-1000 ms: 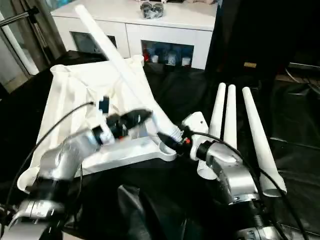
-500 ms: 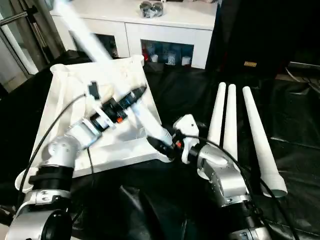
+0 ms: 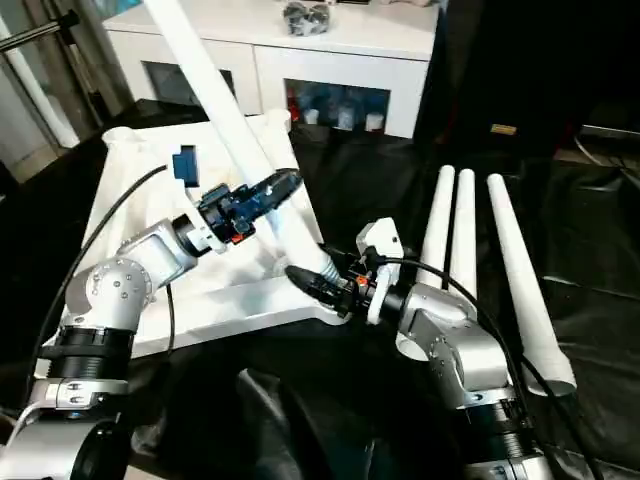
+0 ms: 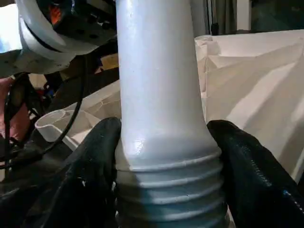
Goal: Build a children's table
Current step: Insert table leg to table base
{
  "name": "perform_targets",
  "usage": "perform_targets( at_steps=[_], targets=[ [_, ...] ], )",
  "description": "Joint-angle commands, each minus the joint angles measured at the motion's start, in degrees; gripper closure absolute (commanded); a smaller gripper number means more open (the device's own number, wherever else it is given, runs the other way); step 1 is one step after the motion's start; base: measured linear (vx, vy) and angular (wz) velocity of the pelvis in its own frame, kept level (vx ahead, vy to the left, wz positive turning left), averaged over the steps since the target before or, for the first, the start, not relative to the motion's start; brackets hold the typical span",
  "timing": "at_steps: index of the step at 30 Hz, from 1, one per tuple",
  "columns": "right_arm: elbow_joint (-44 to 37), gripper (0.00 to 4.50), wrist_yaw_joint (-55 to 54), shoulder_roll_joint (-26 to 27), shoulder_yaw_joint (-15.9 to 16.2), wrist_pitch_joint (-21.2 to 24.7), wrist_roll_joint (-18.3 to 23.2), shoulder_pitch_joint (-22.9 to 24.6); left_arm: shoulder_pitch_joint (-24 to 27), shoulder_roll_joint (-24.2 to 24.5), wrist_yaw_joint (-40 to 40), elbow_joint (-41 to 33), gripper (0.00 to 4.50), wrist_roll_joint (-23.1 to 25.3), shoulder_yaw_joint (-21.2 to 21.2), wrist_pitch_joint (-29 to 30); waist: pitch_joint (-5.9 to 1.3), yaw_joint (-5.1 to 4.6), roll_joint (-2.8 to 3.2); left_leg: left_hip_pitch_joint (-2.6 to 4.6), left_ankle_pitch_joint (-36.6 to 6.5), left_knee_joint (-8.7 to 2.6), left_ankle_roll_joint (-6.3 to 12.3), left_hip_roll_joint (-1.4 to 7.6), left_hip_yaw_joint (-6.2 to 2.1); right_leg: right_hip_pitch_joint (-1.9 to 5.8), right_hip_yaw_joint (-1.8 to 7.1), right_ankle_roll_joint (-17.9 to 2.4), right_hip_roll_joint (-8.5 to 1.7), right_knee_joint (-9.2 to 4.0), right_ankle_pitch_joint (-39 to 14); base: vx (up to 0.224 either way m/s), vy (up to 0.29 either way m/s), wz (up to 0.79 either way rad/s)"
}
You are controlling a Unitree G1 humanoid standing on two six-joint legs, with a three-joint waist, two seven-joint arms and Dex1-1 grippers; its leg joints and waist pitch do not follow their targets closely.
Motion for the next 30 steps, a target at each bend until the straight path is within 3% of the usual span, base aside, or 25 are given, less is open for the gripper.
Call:
perform_targets(
  at_steps=[1,9,16,17,19,23,27,30],
  targets=[
    [-1.81,1.8,0.38,-0.44,-0.73,1.21,1.32,-0.58,-1.74,1.13,-1.05,-1.44,1.47,-0.69,0.16,0.6,-4.04,0.23,-0.83,-0.05,-5.27,-3.49,3.63,0.68,-0.09,3.94,2.34,-10.29,-3.72,-4.06,-10.91,0.0,0.0,0.0],
    [-3.24,1.8,1.36,-1.5,-1.55,2.83,3.05,-0.8,-2.46,1.83,-1.33,-1.93,2.22,-2.59,1.16,2.31,-4.03,0.33,-0.99,-0.09,-4.91,-3.42,3.55,0.63,-0.01,3.86,2.3,-10.33,-3.7,-4.03,-11.41,0.0,0.0,0.0],
    [-4.1,1.8,1.49,-2.17,-1.53,3.4,3.68,-1.02,-2.73,1.49,-0.62,-2.73,2.56,-2.65,0.87,1.94,-4.05,0.33,-1.01,-0.09,-4.62,-3.4,3.51,0.65,-0.02,3.86,2.31,-9.88,-3.72,-4.1,-11.96,0.0,0.0,0.0],
    [-4.31,1.24,1.32,-2.21,-1.67,4.02,4.03,-1.12,-2.87,1.41,-0.02,-2.95,2.58,-2.33,0.65,1.96,-4.02,0.32,-1.03,-0.07,-4.68,-3.39,3.52,0.65,0.0,3.81,2.3,-9.9,-3.68,-4.11,-11.91,0.0,0.0,0.0],
    [-5.07,1.1,0.43,-1.72,-3.38,8.54,7.22,-1.85,-3.46,1.28,1.83,-3.3,2.6,-0.91,-0.14,1.5,-4.02,0.29,-1.03,-0.06,-4.6,-3.46,3.59,0.66,-0.08,3.94,2.29,-10.12,-3.61,-4.03,-11.48,0.0,0.0,0.0],
    [-7.06,0.69,-2.23,-0.78,-7.21,8.65,10.05,-3.33,-4.93,1.08,4.48,-3.45,2.61,-0.41,-0.18,2.84,-4.18,0.43,-1.08,-0.02,-3.91,-3.34,3.48,0.69,-0.07,3.9,2.3,-9.8,-3.72,-3.87,-11.2,0.0,0.0,0.0],
    [-6.08,0.4,-4.39,-0.5,-12.68,13.03,17.28,-5.57,-5.79,1.29,6.25,-3.06,2.61,0.2,-0.31,3.99,-4.16,0.49,-1.05,-0.04,-3.41,-3.27,3.57,0.42,0.05,3.93,2.28,-9.77,-3.49,-3.95,-11.06,0.0,0.0,0.0],
    [-6.98,0.37,-4.08,-1.6,-14.89,15.75,19.92,-6.23,-6.25,1.47,7.24,-2.98,2.61,0.01,-0.29,4.68,-4.3,0.65,-1.09,-0.17,-2.33,-3.15,3.62,0.37,0.05,4.04,2.24,-9.98,-3.4,-3.78,-9.35,0.0,0.0,0.0]
  ],
)
